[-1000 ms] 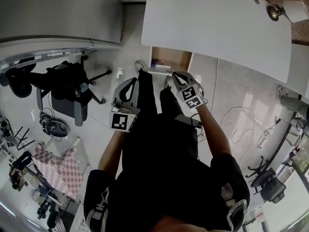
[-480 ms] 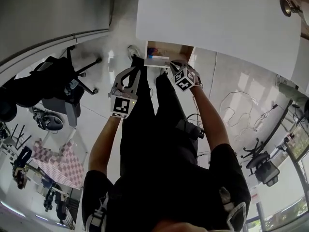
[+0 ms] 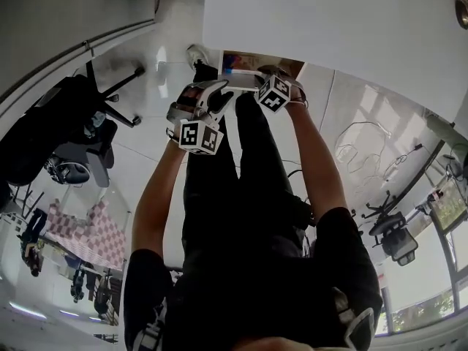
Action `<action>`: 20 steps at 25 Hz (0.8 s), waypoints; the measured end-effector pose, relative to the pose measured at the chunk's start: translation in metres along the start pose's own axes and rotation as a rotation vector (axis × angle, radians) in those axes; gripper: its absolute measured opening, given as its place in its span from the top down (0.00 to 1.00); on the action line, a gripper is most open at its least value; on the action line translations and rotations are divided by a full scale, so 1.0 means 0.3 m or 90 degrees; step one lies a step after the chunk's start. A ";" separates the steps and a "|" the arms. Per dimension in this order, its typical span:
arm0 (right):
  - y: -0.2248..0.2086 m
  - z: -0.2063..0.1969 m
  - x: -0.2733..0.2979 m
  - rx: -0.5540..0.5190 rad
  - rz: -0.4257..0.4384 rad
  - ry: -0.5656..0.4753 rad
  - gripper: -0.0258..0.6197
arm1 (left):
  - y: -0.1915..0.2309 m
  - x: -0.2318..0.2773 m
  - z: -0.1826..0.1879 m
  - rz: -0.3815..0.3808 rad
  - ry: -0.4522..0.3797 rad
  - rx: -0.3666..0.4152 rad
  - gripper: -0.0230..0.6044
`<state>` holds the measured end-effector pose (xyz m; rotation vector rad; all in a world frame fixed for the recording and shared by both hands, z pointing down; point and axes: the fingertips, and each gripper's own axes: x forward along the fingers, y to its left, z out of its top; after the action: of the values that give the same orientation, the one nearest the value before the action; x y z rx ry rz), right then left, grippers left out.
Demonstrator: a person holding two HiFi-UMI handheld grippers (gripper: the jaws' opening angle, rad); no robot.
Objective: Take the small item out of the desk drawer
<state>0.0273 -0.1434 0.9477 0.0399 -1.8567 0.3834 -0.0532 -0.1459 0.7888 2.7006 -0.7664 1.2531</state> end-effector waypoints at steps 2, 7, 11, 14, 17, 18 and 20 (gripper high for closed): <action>-0.019 -0.008 0.025 -0.011 0.005 0.012 0.84 | -0.014 0.072 -0.032 -0.032 0.024 0.032 0.70; -0.021 -0.033 0.062 -0.013 0.023 0.032 0.85 | -0.039 0.192 -0.095 -0.093 0.073 0.075 0.67; -0.039 -0.054 0.079 0.000 0.021 0.041 0.85 | -0.082 0.276 -0.144 -0.150 0.126 0.150 0.67; -0.055 -0.054 0.076 -0.002 0.025 0.036 0.83 | -0.071 0.334 -0.150 -0.154 0.136 0.174 0.66; -0.076 -0.053 0.071 0.012 0.011 0.019 0.81 | -0.065 0.391 -0.170 -0.155 0.154 0.176 0.67; -0.081 -0.052 0.070 0.020 0.006 0.013 0.81 | -0.071 0.408 -0.181 -0.160 0.165 0.180 0.67; -0.092 -0.045 0.064 0.035 -0.005 0.002 0.81 | -0.081 0.434 -0.195 -0.171 0.184 0.184 0.66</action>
<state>0.0396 -0.1625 0.9759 0.0848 -1.8429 0.4286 -0.0121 -0.1628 0.9265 2.6178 -0.1947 1.7368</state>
